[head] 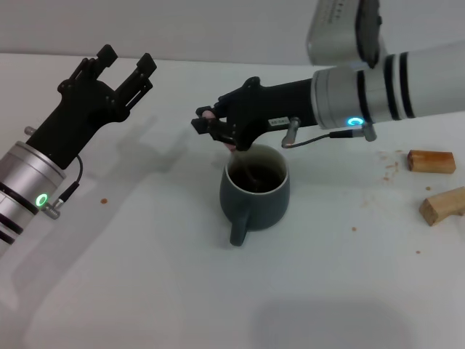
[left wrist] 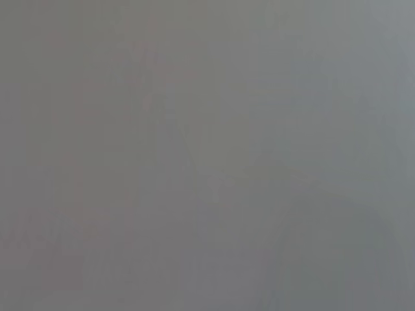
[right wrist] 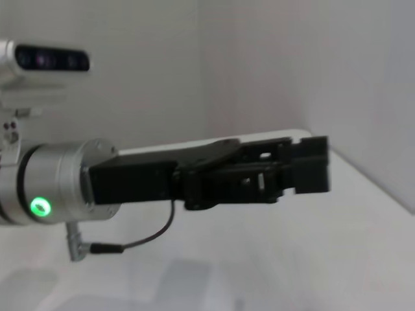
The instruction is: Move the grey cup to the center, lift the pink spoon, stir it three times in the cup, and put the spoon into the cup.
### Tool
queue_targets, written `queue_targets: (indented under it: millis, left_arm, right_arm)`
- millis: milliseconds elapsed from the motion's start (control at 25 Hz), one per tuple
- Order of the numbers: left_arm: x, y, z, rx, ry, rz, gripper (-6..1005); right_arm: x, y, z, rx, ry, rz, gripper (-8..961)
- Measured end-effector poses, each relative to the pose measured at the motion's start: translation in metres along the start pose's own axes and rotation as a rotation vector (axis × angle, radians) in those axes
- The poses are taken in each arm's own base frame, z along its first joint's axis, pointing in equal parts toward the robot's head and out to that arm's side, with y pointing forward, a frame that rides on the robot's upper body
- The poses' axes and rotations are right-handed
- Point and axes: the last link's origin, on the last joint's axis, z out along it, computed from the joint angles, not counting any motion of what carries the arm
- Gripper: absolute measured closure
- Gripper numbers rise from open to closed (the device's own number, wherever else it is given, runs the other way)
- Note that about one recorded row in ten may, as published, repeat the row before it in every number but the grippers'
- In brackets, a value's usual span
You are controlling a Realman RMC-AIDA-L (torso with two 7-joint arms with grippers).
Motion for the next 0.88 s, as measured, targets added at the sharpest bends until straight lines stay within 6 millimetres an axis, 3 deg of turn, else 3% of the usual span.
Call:
queue_targets:
  millis: [440, 640, 760, 880]
  left_arm:
    - [0.000, 0.000, -0.005, 0.000, 0.007, -0.011, 216]
    - [0.001, 0.002, -0.008, -0.009, 0.021, -0.023, 216]
    - [0.010, 0.006, -0.019, -0.044, 0.085, -0.019, 216]
    - [0.018, 0.006, -0.034, -0.056, 0.147, -0.011, 216]
  right_arm:
    - [0.008, -0.005, -0.027, 0.099, -0.083, 0.084, 721]
    - [0.017, -0.005, -0.045, 0.143, -0.123, 0.107, 523]
    - [0.028, -0.007, -0.073, 0.216, -0.163, 0.101, 389]
    - [0.048, -0.010, -0.119, 0.342, -0.225, 0.100, 247]
